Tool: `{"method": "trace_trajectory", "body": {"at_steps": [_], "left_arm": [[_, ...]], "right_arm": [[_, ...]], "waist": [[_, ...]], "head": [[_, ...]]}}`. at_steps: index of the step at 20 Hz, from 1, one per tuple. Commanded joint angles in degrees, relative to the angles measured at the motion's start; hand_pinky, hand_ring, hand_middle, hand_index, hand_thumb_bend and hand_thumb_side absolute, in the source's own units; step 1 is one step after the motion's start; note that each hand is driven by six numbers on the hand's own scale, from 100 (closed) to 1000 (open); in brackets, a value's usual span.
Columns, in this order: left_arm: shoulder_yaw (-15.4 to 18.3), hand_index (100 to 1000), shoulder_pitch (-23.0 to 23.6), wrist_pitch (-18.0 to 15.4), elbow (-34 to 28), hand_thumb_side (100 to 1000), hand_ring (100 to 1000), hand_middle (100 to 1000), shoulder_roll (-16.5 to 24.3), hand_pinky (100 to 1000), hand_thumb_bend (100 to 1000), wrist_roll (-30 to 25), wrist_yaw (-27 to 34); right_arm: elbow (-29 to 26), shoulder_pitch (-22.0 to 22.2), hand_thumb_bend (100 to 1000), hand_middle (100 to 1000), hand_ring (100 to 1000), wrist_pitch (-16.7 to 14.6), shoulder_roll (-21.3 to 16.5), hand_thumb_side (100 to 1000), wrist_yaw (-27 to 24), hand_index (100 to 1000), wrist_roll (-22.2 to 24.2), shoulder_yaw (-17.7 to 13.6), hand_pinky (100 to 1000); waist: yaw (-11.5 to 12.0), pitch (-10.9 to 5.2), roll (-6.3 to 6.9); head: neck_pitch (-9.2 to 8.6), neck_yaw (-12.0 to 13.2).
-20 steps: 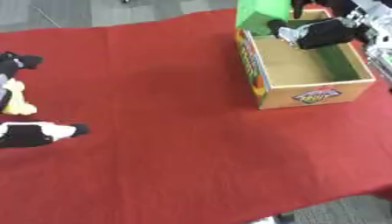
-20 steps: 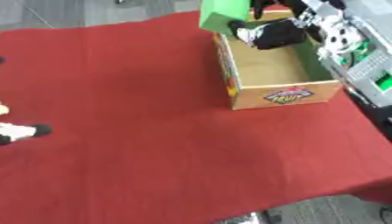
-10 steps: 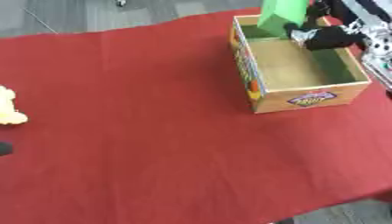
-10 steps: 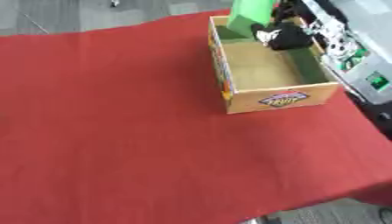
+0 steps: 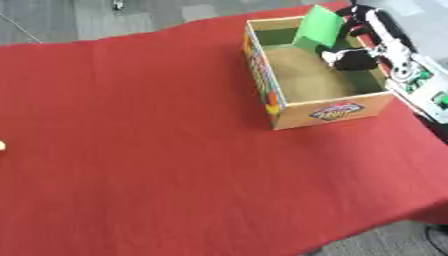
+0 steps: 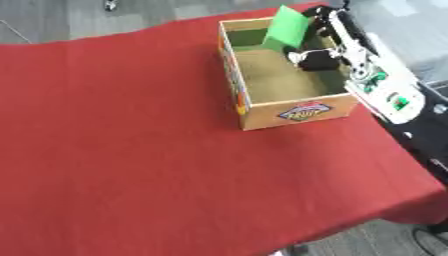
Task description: Pick up the objects with one hand, pass them to the other hand, and then place them into the box on the other side of the table.
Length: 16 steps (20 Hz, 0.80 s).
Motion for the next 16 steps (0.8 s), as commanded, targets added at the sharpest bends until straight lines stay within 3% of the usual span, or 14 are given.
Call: {"method": "trace_trajectory", "body": {"at_steps": [1,4,7,9,12,14,15,16], "left_arm": [[2.09,833,0.17,0.87,-0.85,471,756,664,2.73,821,1000,1.73,0.53],[2.70,836,0.44,1.28,-0.61,472,756,665,3.10,822,1000,2.54,0.80],[3.27,834,0.81,1.69,-0.12,469,756,663,3.43,821,1000,2.94,0.86],[3.64,835,1.02,1.94,0.08,471,756,663,3.60,821,1000,3.27,0.92],[4.09,831,1.17,2.28,0.50,471,756,661,3.98,820,1000,3.55,1.09],[4.54,831,0.97,2.75,1.12,474,756,661,4.32,820,1000,3.57,1.58],[4.68,832,0.72,2.87,1.56,473,757,662,4.64,820,1000,3.34,1.90],[4.89,832,0.32,3.18,2.34,469,758,663,5.11,821,1000,2.85,2.51]], "right_arm": [[-1.78,0.14,407,814,970,-0.09,-3.04,120,2.85,924,1.66,-0.05,930],[-3.02,0.71,402,864,1000,0.06,-3.48,113,5.84,955,4.58,0.04,982],[-4.03,0.84,429,890,1000,0.49,-3.61,164,10.83,933,9.61,-2.03,998],[-5.03,1.06,429,885,1000,0.73,-3.54,141,11.99,945,11.13,-3.62,998],[-7.73,1.44,418,853,1000,1.10,-3.71,100,8.87,926,10.15,-5.85,972],[-11.29,1.71,399,819,989,0.84,-3.70,100,3.94,896,6.97,-7.61,943],[-13.33,1.97,300,789,959,0.41,-3.67,100,0.95,873,4.63,-8.45,917],[-15.51,2.44,263,772,951,-0.38,-3.63,100,-2.24,863,2.08,-9.20,907]], "waist": [[-0.13,-1.11,-0.25],[-0.28,-1.21,-0.34],[-0.74,-1.46,-0.50],[-1.05,-1.61,-0.57],[-1.42,-1.75,-0.55],[-1.76,-1.81,-0.47],[-1.92,-1.83,-0.42],[-2.08,-1.87,-0.39]], "head": [[-0.20,0.36],[-0.02,0.96],[0.28,1.74],[0.42,2.39],[0.46,3.61],[0.49,5.11],[0.49,5.98],[0.51,6.89]]}}
